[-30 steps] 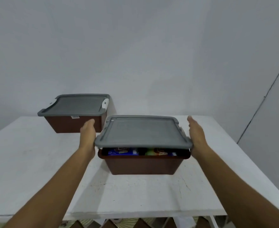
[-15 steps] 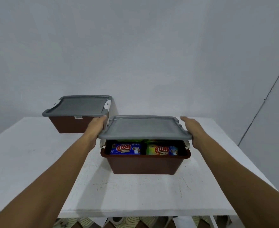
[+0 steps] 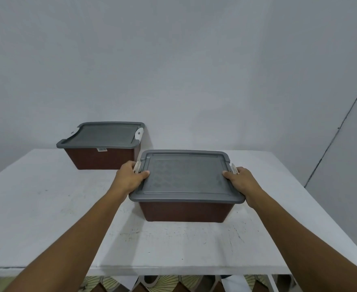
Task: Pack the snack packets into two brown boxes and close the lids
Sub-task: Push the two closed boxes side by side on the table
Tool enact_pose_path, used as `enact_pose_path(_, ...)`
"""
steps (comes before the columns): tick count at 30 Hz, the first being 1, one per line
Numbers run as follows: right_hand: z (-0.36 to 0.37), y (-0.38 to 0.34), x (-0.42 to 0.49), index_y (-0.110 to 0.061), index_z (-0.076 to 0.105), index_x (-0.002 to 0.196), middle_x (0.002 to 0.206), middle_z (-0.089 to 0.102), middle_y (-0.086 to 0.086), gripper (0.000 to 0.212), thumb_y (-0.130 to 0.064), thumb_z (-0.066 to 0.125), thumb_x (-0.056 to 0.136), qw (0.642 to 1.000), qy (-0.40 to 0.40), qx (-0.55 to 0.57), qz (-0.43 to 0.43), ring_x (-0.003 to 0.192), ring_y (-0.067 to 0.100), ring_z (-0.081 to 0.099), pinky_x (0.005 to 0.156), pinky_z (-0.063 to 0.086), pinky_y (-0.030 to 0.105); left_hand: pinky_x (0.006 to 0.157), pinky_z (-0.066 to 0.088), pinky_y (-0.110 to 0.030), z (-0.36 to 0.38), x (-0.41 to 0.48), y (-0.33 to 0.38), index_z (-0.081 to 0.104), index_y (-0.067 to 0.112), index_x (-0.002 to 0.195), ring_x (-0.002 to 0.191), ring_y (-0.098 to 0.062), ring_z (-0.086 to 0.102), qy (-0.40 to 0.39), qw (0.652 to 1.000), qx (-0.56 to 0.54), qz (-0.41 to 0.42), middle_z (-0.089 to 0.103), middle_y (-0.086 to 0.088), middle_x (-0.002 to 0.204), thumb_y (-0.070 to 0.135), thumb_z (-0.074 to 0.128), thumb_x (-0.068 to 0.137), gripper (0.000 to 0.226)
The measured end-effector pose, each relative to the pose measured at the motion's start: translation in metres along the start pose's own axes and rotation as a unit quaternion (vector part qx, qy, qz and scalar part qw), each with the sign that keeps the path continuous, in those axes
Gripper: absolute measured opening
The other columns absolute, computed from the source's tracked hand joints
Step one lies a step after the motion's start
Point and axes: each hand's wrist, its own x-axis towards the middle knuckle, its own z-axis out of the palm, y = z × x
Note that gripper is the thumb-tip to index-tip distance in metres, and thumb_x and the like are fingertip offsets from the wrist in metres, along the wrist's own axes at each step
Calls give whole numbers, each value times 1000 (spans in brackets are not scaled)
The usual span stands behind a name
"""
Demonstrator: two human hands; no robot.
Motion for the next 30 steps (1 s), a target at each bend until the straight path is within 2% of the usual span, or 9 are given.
enact_pose_path(3, 1, 0, -1, -6, 52, 120, 111, 59, 13, 41, -37, 60, 93, 999, 16, -26, -12, 94, 29, 58, 71, 45, 34, 91, 50, -39, -1, -1, 1, 54, 14, 119, 106, -28, 59, 14, 995, 80, 51, 61, -8, 123, 29, 69, 88, 38)
enact_pose_path(6, 1, 0, -2, -5, 52, 119, 110, 59, 13, 41, -35, 61, 93, 999, 20, -19, -18, 92, 28, 58, 71, 45, 34, 84, 43, -33, -2, -3, 0, 55, 16, 117, 105, -26, 57, 10, 988, 120, 94, 60, -8, 129, 31, 64, 91, 31)
enact_pose_path(10, 1, 0, -4, -7, 49, 123, 114, 56, 10, 45, -35, 63, 91, 999, 40, -23, -27, 96, 28, 56, 75, 46, 36, 88, 50, -41, -5, -2, -4, 55, 25, 107, 99, -24, 59, 16, 985, 140, 104, 64, -4, 120, 45, 48, 97, 24)
enact_pose_path(13, 0, -2, -7, -9, 48, 124, 117, 55, 8, 47, -34, 66, 89, 993, 71, -75, -63, 97, 25, 54, 83, 48, 37, 84, 51, -39, -6, -1, -5, 56, 21, 99, 94, -22, 59, 17, 985, 126, 113, 65, -7, 112, 36, 41, 102, 21)
enact_pose_path(17, -2, 0, -11, -14, 57, 126, 132, 58, 6, 47, -35, 69, 87, 978, 57, -132, -150, 114, 25, 57, 93, 44, 34, 76, 46, -32, -3, 1, -2, 59, 18, 105, 97, -22, 59, 5, 993, 74, 89, 63, -8, 116, 28, 47, 101, 16)
enact_pose_path(21, -11, 4, -13, -21, 57, 132, 139, 53, 1, 40, -36, 55, 96, 990, 8, -45, -136, 122, 21, 51, 96, 44, 35, 77, 45, -32, -2, 0, -1, 59, 17, 108, 100, -23, 58, 4, 995, 61, 83, 62, -10, 121, 29, 47, 101, 19)
enact_pose_path(25, -12, 14, -22, -27, 53, 137, 141, 48, -5, 39, -38, 44, 101, 993, -21, 63, -102, 125, 18, 47, 96, 45, 36, 86, 45, -33, -6, -8, -1, 60, 16, 124, 112, -25, 55, -7, 996, 36, 81, 57, -9, 131, 29, 49, 100, 30)
enact_pose_path(28, 0, 26, -30, -32, 49, 138, 138, 46, -10, 47, -51, 48, 94, 990, -5, 54, -131, 124, 17, 48, 102, 46, 42, 102, 42, -39, -4, -21, -4, 46, 21, 142, 124, -24, 48, -28, 996, 36, 80, 42, -4, 143, 38, 49, 99, 47)
enact_pose_path(30, 8, 29, -33, -30, 52, 133, 135, 46, -9, 46, -52, 50, 93, 987, 23, 50, -150, 121, 16, 48, 103, 46, 43, 106, 41, -40, 2, -33, -8, 45, 20, 143, 127, -21, 46, -4, 995, 19, 101, 40, 0, 144, 43, 49, 97, 51)
